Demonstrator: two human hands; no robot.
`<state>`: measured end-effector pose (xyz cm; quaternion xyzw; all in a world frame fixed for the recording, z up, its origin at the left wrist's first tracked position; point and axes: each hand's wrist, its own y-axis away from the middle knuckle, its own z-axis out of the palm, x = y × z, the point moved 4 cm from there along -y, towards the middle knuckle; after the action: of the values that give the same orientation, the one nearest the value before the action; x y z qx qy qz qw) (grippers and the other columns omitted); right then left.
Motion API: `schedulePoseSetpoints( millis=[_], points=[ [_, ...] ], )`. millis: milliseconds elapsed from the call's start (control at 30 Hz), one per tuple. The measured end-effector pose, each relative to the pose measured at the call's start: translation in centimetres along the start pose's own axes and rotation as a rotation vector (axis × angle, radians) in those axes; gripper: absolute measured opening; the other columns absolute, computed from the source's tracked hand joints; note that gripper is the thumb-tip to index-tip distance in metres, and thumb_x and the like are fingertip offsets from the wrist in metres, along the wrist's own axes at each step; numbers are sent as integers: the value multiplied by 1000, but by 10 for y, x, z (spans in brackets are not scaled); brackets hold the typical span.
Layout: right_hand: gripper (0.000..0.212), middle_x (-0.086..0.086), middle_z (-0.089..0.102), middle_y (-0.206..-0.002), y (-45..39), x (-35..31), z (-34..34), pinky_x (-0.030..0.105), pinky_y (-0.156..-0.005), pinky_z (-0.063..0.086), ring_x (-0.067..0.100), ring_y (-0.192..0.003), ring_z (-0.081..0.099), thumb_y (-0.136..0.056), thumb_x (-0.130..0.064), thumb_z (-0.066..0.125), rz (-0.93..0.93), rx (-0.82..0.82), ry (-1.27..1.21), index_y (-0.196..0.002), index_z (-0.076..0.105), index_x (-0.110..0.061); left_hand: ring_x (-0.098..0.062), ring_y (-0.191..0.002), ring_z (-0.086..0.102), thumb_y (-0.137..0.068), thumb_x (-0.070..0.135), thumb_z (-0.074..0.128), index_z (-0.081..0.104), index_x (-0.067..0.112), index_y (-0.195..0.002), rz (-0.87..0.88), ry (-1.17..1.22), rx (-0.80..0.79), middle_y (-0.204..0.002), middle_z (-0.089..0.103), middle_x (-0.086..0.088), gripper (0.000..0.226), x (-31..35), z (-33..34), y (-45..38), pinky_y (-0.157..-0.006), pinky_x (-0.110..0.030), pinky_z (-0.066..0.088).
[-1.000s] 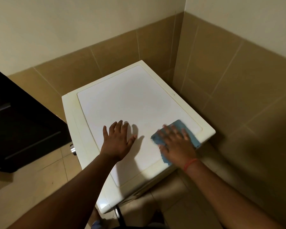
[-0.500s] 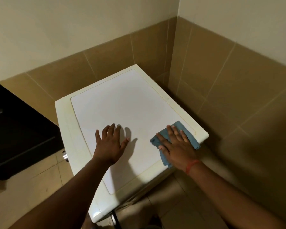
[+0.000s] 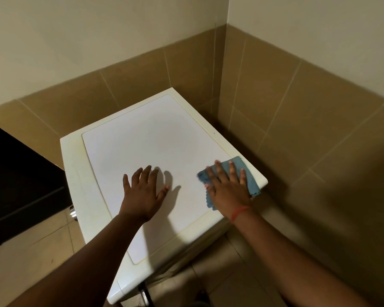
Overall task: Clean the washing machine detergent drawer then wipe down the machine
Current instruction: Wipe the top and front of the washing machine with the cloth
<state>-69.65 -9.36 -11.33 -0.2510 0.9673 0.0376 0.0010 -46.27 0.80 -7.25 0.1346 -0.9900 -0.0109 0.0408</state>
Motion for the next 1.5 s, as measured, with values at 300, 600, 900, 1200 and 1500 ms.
schedulePoseSetpoints(
  millis=[300, 600, 900, 1200, 1500],
  points=[
    [65, -1, 12, -164, 0, -5, -2, 58, -118, 8, 34, -150, 9, -93, -64, 3, -74, -6, 1, -153, 11, -40, -31, -145, 23, -90, 67, 13, 33, 18, -148, -22, 3, 2, -156, 32, -8, 79, -5, -3, 4, -114, -61, 14],
    [65, -3, 9, -164, -7, 9, -1, 51, -120, 4, 29, -151, 6, -95, -64, 5, -148, -17, 33, -154, 9, -39, -32, -145, 25, -91, 67, 15, 35, 17, -148, -17, 0, -7, -154, 36, -9, 78, -26, -8, 15, -114, -62, 17],
    [72, 1, 12, -164, -20, -8, -6, 50, -121, 5, 30, -150, 7, -94, -65, -5, -158, -15, 22, -156, 12, -32, -34, -148, 15, -90, 67, 13, 32, 17, -150, -58, 15, -44, -156, 33, -7, 81, -63, -4, 30, -115, -62, 13],
    [73, -1, 14, -163, -34, -43, -3, 47, -120, 4, 28, -150, 8, -92, -63, -5, -137, -26, 28, -156, 13, -32, -31, -149, 11, -88, 69, 10, 30, 18, -151, -107, 35, -49, -158, 29, -6, 83, -97, -8, 46, -116, -60, 9],
    [60, 1, 23, -161, -3, -117, 6, 50, -119, 13, 28, -149, 17, -99, -51, 18, -333, 14, 1, -154, 26, -27, -31, -151, 0, -87, 70, 4, 20, 21, -154, -190, 59, -87, -162, 18, -4, 84, -134, -9, 74, -118, -58, 5]
  ],
)
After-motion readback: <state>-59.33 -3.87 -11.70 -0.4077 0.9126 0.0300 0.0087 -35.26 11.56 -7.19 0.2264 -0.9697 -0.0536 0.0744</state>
